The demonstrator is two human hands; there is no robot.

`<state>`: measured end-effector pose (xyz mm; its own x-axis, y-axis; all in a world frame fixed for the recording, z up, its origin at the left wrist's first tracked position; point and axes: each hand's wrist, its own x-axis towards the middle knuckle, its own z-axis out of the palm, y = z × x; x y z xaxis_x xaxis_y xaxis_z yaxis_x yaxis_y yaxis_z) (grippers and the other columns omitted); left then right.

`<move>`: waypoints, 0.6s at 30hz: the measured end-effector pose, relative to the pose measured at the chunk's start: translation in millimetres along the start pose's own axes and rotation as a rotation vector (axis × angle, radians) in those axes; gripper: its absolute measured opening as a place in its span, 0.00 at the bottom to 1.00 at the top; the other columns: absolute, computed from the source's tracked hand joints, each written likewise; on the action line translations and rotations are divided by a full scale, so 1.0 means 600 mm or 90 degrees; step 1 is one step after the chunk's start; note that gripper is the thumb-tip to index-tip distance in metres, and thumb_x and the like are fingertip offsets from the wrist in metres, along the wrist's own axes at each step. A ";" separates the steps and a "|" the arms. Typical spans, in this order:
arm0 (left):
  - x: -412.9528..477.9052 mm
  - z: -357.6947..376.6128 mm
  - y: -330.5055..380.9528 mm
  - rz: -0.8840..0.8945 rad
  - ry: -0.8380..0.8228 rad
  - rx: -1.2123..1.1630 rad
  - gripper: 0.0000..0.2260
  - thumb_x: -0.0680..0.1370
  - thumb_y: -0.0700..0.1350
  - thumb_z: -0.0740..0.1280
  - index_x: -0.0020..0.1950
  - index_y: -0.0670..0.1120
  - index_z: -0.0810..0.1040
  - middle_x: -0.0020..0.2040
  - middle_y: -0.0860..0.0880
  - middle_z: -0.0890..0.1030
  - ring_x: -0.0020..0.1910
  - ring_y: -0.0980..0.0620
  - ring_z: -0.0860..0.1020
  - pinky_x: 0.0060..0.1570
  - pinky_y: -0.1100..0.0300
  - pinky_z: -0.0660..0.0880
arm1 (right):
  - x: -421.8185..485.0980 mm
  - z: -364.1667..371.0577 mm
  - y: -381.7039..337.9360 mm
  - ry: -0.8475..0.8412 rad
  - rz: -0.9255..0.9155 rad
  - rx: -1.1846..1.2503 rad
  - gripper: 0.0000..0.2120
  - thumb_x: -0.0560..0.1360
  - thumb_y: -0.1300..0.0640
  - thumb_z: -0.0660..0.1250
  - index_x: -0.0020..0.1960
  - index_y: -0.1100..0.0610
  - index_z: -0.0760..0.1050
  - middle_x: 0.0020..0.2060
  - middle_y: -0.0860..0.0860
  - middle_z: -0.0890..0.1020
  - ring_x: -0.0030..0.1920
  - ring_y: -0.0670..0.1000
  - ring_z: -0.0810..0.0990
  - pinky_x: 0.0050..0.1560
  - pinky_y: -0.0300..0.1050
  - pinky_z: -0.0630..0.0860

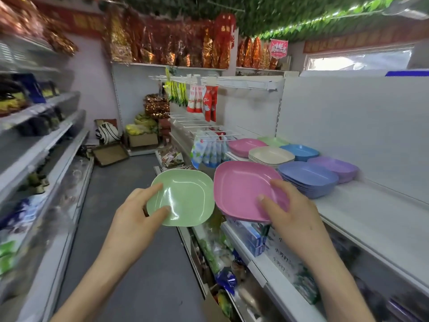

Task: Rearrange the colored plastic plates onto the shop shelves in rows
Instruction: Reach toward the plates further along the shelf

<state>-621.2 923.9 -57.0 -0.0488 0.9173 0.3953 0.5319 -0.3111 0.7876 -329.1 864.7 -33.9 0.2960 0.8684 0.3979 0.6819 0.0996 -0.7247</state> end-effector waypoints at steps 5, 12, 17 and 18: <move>0.183 0.013 -0.028 0.008 -0.013 0.005 0.23 0.79 0.45 0.72 0.74 0.56 0.75 0.52 0.56 0.76 0.44 0.57 0.74 0.40 0.68 0.69 | 0.169 0.083 -0.010 -0.005 -0.017 -0.011 0.26 0.80 0.42 0.67 0.76 0.46 0.70 0.69 0.45 0.76 0.64 0.43 0.72 0.60 0.43 0.67; 0.362 0.076 -0.082 0.010 -0.049 -0.032 0.25 0.77 0.45 0.73 0.74 0.56 0.75 0.52 0.56 0.76 0.45 0.57 0.74 0.45 0.61 0.72 | 0.312 0.146 0.004 -0.001 0.021 -0.067 0.29 0.79 0.42 0.68 0.77 0.47 0.69 0.72 0.46 0.76 0.71 0.48 0.73 0.64 0.44 0.67; 0.485 0.146 -0.100 0.045 -0.109 -0.084 0.25 0.78 0.46 0.73 0.74 0.57 0.74 0.61 0.60 0.76 0.56 0.62 0.76 0.54 0.59 0.73 | 0.381 0.162 0.016 0.055 0.080 -0.144 0.29 0.79 0.44 0.69 0.77 0.48 0.68 0.70 0.49 0.76 0.69 0.50 0.74 0.61 0.43 0.66; 0.511 0.163 -0.102 0.057 -0.127 -0.094 0.24 0.78 0.47 0.72 0.74 0.58 0.74 0.62 0.60 0.76 0.56 0.65 0.76 0.53 0.61 0.74 | 0.394 0.166 0.019 0.067 0.093 -0.162 0.29 0.79 0.44 0.69 0.77 0.49 0.68 0.70 0.49 0.76 0.69 0.51 0.74 0.60 0.44 0.66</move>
<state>-586.2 1248.8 -30.4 0.1687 0.9108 0.3768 0.3968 -0.4127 0.8199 -317.7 1119.2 -4.3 0.4621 0.8080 0.3656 0.7682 -0.1588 -0.6202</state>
